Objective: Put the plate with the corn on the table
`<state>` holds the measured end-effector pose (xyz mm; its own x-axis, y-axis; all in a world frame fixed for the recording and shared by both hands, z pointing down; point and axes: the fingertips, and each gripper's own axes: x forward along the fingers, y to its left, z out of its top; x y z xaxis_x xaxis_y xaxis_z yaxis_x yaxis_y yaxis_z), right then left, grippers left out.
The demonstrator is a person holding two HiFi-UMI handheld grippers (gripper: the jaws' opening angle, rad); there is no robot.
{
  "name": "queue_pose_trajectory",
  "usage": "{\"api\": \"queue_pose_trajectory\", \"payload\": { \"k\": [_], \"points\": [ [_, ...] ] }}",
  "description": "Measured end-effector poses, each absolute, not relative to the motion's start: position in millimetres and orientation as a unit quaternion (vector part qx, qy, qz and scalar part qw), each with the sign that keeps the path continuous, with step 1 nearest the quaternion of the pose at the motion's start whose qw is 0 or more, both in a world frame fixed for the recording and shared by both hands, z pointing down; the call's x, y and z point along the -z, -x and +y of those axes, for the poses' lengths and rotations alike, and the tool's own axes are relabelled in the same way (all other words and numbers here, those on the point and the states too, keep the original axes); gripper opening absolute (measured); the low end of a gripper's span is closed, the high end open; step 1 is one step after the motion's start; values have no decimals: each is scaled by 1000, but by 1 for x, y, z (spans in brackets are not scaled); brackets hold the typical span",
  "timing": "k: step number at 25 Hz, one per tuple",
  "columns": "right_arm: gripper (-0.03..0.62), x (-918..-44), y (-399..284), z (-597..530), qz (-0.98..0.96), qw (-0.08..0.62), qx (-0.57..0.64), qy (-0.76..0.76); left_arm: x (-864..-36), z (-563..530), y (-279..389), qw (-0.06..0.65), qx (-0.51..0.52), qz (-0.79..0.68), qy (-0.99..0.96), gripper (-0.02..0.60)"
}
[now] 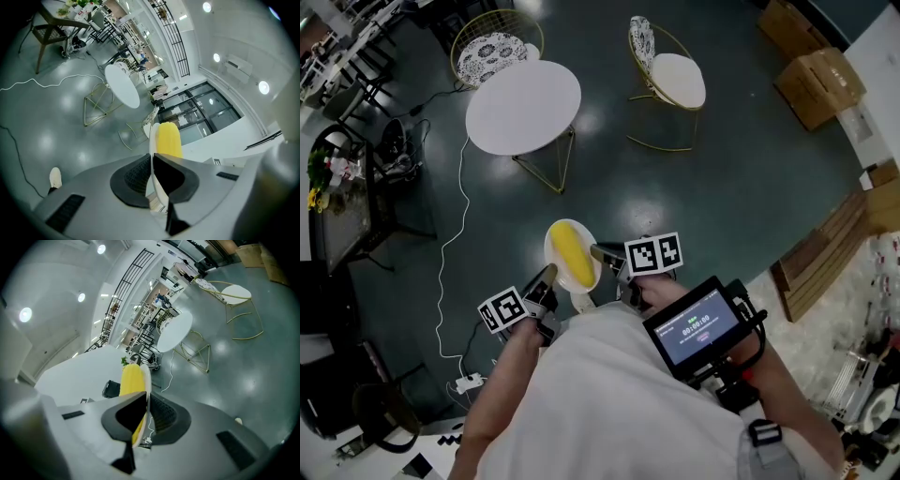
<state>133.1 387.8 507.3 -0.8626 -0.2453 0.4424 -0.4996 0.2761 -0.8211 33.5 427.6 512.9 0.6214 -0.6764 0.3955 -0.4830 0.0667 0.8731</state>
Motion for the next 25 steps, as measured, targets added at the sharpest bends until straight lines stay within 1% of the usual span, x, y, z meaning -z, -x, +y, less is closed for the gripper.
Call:
{"api": "queue_pose_trajectory", "payload": {
  "k": [16, 25],
  "points": [
    [32, -508, -123, 368, -800, 134, -547, -206, -512, 416, -27, 585, 104, -459, -660, 25],
    [32, -509, -152, 339, -798, 141, -553, -192, -511, 389, -57, 587, 95, -472, -651, 26]
  ]
}}
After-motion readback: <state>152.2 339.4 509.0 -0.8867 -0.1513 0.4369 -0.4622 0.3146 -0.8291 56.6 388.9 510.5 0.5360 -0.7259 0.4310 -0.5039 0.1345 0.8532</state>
